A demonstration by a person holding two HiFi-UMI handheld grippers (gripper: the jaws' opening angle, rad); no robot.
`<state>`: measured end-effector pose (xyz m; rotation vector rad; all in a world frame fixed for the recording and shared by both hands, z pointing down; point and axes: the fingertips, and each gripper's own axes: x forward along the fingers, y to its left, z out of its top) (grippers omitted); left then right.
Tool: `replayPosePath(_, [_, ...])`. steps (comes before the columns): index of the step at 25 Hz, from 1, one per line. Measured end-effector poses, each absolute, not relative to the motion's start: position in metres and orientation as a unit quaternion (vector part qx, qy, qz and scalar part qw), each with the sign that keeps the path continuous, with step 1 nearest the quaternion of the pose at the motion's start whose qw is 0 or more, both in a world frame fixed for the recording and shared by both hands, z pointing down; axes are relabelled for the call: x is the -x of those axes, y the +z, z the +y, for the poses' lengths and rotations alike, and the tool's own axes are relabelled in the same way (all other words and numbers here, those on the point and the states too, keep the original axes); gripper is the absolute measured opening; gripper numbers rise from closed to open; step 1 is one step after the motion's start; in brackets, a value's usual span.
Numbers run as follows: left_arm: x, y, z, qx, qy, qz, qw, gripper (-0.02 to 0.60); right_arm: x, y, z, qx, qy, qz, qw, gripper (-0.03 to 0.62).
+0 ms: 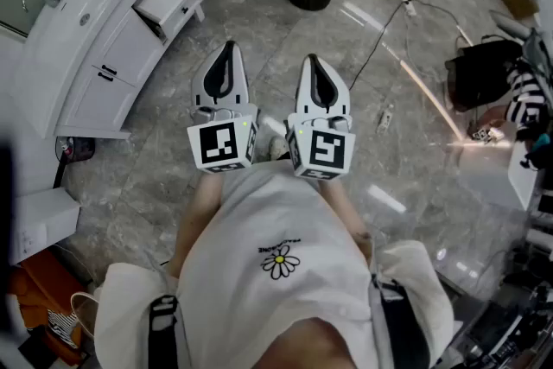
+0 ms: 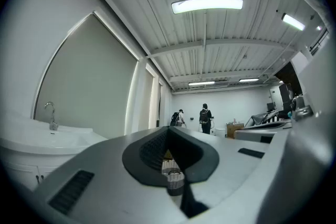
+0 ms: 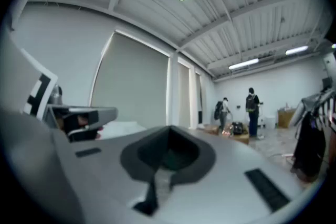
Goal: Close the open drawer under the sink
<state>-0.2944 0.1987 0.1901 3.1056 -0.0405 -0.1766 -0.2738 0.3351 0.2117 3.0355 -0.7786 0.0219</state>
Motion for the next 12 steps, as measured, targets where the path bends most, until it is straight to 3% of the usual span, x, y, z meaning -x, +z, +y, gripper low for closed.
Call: replayPosePath(12, [0.281, 0.204, 0.197, -0.998, -0.049, -0.007, 0.038, 0.020, 0.263, 0.228, 0.327, -0.963, 0.035, -0.266, 0.032, 0.029])
